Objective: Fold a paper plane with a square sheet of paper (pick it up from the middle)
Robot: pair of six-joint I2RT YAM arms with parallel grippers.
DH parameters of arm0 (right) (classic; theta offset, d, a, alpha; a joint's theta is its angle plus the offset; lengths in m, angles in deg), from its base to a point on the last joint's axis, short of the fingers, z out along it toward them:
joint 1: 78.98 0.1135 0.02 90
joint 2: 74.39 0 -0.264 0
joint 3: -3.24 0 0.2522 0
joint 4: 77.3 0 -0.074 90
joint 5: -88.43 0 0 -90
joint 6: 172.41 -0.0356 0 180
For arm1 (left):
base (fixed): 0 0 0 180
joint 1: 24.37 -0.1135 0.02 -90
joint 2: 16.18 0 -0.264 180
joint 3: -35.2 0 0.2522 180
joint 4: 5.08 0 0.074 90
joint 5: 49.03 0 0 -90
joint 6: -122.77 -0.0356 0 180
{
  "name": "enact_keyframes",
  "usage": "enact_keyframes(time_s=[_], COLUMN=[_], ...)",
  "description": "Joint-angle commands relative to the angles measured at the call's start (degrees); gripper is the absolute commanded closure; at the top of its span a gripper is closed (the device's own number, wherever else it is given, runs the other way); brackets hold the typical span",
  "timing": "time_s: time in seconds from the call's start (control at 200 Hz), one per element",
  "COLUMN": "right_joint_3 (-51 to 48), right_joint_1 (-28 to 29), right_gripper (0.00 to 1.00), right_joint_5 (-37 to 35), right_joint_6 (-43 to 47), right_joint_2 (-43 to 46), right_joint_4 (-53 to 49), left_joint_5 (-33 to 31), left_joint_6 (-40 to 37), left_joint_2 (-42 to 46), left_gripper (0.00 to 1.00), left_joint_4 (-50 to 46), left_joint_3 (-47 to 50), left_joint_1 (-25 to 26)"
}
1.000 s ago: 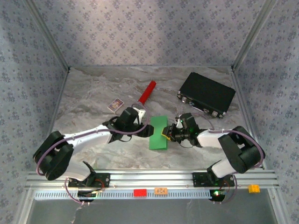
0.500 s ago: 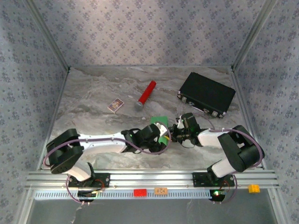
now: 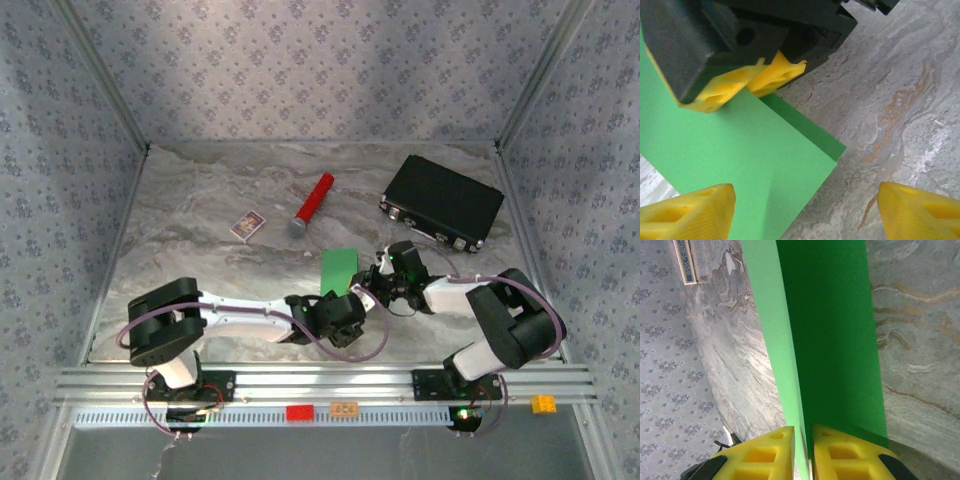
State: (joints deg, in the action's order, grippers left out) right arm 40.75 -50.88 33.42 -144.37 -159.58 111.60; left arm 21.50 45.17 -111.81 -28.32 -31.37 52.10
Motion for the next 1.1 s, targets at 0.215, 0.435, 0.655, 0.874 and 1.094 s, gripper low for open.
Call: enact_keyframes(time_s=[0.215, 0.435, 0.655, 0.874, 1.094], right_joint_3=[1.2, 1.2, 0.9, 0.9, 0.8], right_joint_1=[-0.3, -0.4, -0.5, -0.6, -0.8], right_gripper=[0.82, 0.82, 0.81, 0.80, 0.78], right_joint_5=[0.7, 0.6, 0.2, -0.2, -0.9], right_joint_6=[-0.8, -0.8, -0.8, -0.7, 0.0], right_joint_2=[0.7, 0.8, 1.1, 1.4, 2.1], right_joint_4=[-0.1, -0.3, -0.7, -1.3, -3.2], left_joint_5=[-9.5, -9.4, -9.2, -9.3, -8.6], left_joint_6=[-2.1, -2.6, -2.7, -2.6, -1.9], left_joint_2=[-3.9, -4.4, -3.4, -2.8, -1.7], left_gripper=[0.27, 0.37, 0.54, 0.75, 0.89], left_joint_4=[-1.8, -1.8, -1.4, -1.0, -0.9], left_joint_3=[-3.8, -4.2, -3.5, -3.0, -2.8], left_joint_1=[1.3, 1.9, 2.0, 2.0, 2.0])
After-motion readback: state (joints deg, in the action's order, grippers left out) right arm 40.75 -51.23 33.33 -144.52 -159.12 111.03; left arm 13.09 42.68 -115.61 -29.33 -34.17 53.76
